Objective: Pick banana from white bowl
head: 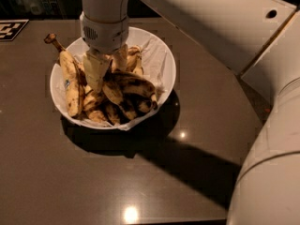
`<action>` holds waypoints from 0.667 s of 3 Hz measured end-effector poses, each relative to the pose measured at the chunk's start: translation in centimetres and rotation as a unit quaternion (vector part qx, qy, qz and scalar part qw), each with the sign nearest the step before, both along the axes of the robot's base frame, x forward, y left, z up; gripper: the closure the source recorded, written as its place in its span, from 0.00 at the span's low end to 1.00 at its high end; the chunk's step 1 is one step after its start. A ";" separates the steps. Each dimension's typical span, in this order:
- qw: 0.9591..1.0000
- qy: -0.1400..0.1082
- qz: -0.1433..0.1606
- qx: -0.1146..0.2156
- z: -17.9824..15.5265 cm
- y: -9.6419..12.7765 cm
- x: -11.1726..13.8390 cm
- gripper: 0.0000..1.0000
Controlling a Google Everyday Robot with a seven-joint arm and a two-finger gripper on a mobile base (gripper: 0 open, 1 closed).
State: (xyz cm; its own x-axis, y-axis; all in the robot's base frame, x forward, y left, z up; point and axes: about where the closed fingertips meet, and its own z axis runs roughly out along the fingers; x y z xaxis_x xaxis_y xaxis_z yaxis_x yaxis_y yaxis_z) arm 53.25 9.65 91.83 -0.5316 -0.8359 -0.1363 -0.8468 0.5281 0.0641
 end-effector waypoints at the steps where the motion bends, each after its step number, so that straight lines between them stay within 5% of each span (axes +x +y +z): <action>1: 1.000 -0.012 0.002 0.016 0.3 0.4 0.3 0.88; 2: 0.998 -0.031 0.011 0.054 2.4 -1.4 -0.7 1.00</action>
Offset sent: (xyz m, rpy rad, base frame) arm -0.0266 -0.0649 0.0590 0.1974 -0.0891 0.0337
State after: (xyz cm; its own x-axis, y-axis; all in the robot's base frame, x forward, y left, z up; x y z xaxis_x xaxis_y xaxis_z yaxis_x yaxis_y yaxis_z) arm 52.59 8.25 94.26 -0.5011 -0.8259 -0.2584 -0.8623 0.5019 0.0679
